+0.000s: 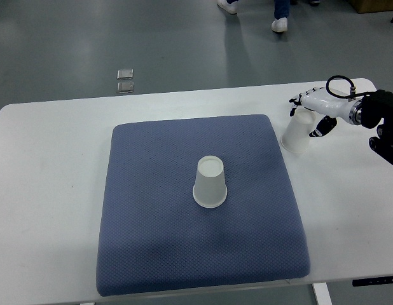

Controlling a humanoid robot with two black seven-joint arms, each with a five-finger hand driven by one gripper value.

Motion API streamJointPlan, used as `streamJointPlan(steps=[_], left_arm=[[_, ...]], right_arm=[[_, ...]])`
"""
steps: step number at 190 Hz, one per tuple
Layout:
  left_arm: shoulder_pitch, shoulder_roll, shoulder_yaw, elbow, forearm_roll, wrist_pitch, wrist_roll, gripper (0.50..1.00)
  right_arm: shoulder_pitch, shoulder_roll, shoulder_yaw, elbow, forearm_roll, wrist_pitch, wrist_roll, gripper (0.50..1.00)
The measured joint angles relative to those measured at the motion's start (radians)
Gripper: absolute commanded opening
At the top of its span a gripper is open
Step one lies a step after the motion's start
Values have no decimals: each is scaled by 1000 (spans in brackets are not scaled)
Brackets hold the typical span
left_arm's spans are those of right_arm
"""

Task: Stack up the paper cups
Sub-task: 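Close the right hand around the white cup and lift it, then carry the held cup over the inverted cup on the pad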

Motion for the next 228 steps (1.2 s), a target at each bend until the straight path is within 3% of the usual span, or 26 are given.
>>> streamJointPlan(steps=[28, 77, 104, 179, 207, 228], left_arm=[[0, 0, 0, 0, 0, 0, 0, 1000], [0, 0, 0, 0, 0, 0, 0, 1000], [0, 0, 0, 0, 0, 0, 0, 1000], [0, 0, 0, 0, 0, 0, 0, 1000], [0, 0, 0, 0, 0, 0, 0, 1000], [0, 0, 0, 0, 0, 0, 0, 1000]], right_arm=[[0, 0, -2, 0, 0, -1, 0, 858], [1, -1, -28, 0, 0, -5, 1, 637], [2, -2, -37, 0, -3, -13, 1, 547], [80, -52, -24, 42, 15, -33, 14, 533], [144, -100, -19, 170, 45, -14, 34, 531], [190, -151, -17, 312, 93, 45, 42, 529]])
